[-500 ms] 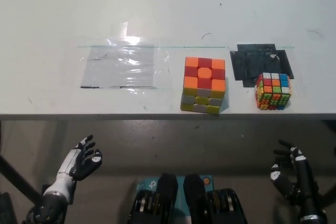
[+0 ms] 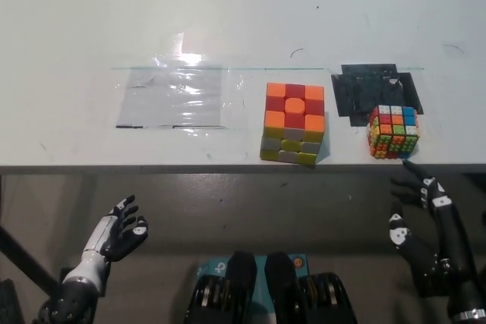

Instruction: The robot uses its right hand to pick up the small cube kept on the middle on the desk and place it on the bigger cube kept next to it

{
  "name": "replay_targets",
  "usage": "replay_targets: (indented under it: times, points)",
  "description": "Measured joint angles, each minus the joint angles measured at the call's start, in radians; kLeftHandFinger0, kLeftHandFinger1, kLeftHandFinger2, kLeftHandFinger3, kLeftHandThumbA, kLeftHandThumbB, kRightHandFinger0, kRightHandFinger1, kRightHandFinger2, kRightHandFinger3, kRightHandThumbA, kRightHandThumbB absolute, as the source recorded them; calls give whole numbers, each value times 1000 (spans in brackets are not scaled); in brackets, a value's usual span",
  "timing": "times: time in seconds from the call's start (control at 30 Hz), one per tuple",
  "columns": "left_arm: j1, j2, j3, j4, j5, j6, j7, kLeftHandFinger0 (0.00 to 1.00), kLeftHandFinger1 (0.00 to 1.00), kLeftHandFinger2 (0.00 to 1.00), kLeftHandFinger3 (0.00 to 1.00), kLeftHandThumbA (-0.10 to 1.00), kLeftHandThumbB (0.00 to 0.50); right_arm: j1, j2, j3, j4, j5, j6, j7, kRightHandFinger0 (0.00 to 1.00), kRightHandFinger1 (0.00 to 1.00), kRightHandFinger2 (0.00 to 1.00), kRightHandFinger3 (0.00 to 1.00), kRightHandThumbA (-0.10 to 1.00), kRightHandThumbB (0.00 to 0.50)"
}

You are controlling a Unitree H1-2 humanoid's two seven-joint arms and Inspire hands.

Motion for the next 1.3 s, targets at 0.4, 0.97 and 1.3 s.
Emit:
replay_targets:
  times: [0.4,0.97,1.3]
  points:
    - [3,-2,2,27,-1,-14,0,1000,1000,1000,1000,260,235,-127,-77,23,-132,-31,74,99,651,686,770,901,242,110]
    - [5,-3,3,26,0,-15,0,1000,1000,1000,1000,283,221,-362,-242,60,-70,-111,113,217,1000,1000,1000,1000,989,500]
    - [6,-5,4,26,-1,-15,0,1000,1000,1000,1000,265,226,-430,-251,116,128,-167,73,231,1000,1000,1000,1000,969,500]
